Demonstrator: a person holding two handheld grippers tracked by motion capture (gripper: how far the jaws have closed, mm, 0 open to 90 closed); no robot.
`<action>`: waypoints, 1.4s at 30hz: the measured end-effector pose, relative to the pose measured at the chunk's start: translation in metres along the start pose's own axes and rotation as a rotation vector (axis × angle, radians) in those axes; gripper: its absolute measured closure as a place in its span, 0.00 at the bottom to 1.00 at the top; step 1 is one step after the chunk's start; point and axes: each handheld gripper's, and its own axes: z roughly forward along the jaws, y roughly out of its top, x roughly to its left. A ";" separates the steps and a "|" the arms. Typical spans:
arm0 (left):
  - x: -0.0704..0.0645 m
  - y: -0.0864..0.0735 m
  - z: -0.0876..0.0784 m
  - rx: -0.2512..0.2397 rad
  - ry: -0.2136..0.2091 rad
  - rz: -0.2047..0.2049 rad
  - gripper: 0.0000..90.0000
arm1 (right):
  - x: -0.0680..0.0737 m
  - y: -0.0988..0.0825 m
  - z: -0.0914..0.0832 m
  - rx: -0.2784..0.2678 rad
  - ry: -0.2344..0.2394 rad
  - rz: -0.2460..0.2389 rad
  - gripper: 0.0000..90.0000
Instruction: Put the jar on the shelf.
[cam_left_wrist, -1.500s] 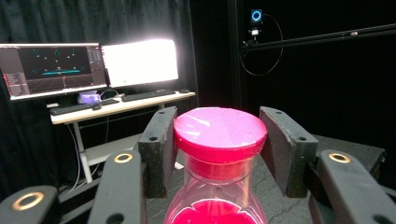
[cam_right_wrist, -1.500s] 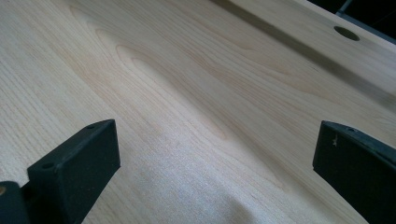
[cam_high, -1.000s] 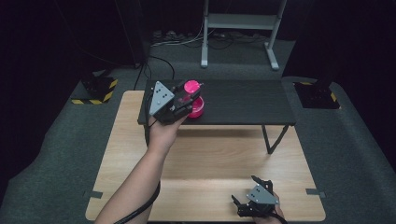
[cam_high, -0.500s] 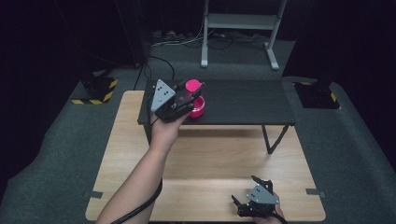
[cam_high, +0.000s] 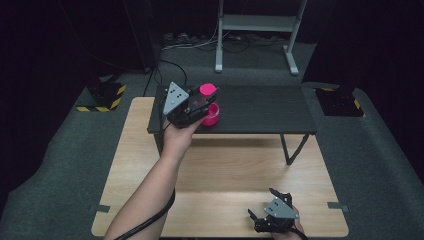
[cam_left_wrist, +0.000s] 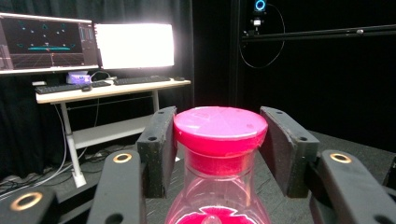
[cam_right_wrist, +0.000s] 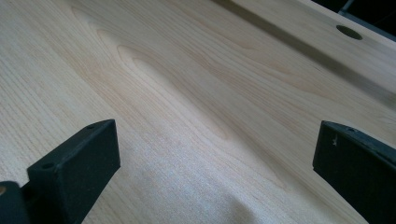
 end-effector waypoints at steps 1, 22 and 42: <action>0.000 0.000 0.000 0.003 0.001 0.004 0.53 | 0.000 0.000 0.000 -0.001 0.000 0.000 0.00; -0.002 0.006 -0.007 0.020 0.009 -0.016 0.00 | 0.001 0.000 0.001 0.008 -0.003 -0.009 0.00; -0.004 -0.001 -0.040 0.040 0.000 -0.020 0.00 | 0.002 0.000 0.001 0.014 -0.010 -0.022 0.00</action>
